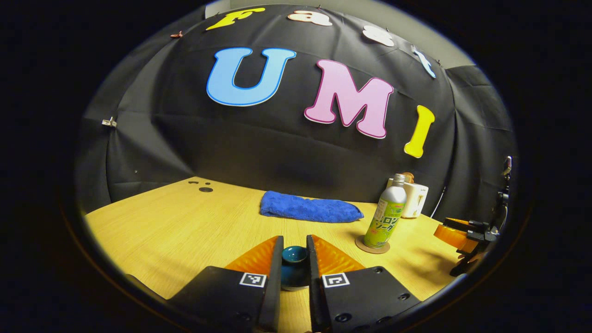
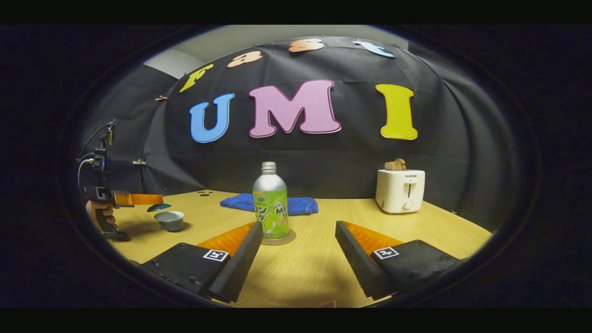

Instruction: Open the teacup lid with one hand, grasp the water bottle and pour water into the teacup with the other hand; after pouring, place the water bottle on the coaster and then close the teacup lid.

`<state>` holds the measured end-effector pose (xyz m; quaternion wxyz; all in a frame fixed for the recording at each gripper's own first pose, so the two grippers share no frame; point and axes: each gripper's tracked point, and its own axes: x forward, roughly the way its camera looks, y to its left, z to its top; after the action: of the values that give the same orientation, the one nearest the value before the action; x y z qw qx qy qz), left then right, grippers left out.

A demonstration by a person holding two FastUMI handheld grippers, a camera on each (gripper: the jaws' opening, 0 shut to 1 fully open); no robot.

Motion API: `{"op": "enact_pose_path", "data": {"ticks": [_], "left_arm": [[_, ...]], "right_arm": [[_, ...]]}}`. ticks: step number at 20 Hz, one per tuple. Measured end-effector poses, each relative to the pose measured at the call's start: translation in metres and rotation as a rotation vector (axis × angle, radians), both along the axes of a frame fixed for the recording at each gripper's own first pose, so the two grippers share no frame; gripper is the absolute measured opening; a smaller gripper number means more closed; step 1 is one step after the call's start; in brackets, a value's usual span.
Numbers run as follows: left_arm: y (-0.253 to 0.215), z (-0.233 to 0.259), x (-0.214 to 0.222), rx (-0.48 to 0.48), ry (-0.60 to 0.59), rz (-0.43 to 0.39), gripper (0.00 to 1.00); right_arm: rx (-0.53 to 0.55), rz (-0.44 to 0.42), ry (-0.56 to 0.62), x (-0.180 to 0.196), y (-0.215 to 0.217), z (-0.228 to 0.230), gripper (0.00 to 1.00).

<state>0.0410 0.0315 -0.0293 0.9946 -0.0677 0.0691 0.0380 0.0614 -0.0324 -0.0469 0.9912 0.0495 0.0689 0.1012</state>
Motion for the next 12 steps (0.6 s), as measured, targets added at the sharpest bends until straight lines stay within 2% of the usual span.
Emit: {"op": "enact_pose_path", "data": {"ticks": [10, 11, 12], "left_arm": [[-0.009, -0.019, 0.016, 0.133, 0.048, 0.023, 0.30], [-0.011, -0.018, 0.017, 0.140, 0.049, 0.022, 0.33], [-0.011, -0.019, 0.018, 0.145, 0.052, 0.023, 0.30]], "right_arm": [[-0.002, -0.010, 0.001, 0.001, -0.003, 0.000, 0.97], [-0.001, -0.010, 0.002, 0.000, -0.002, 0.000, 0.97], [-0.002, -0.010, 0.002, 0.001, -0.002, 0.001, 0.96]]}}
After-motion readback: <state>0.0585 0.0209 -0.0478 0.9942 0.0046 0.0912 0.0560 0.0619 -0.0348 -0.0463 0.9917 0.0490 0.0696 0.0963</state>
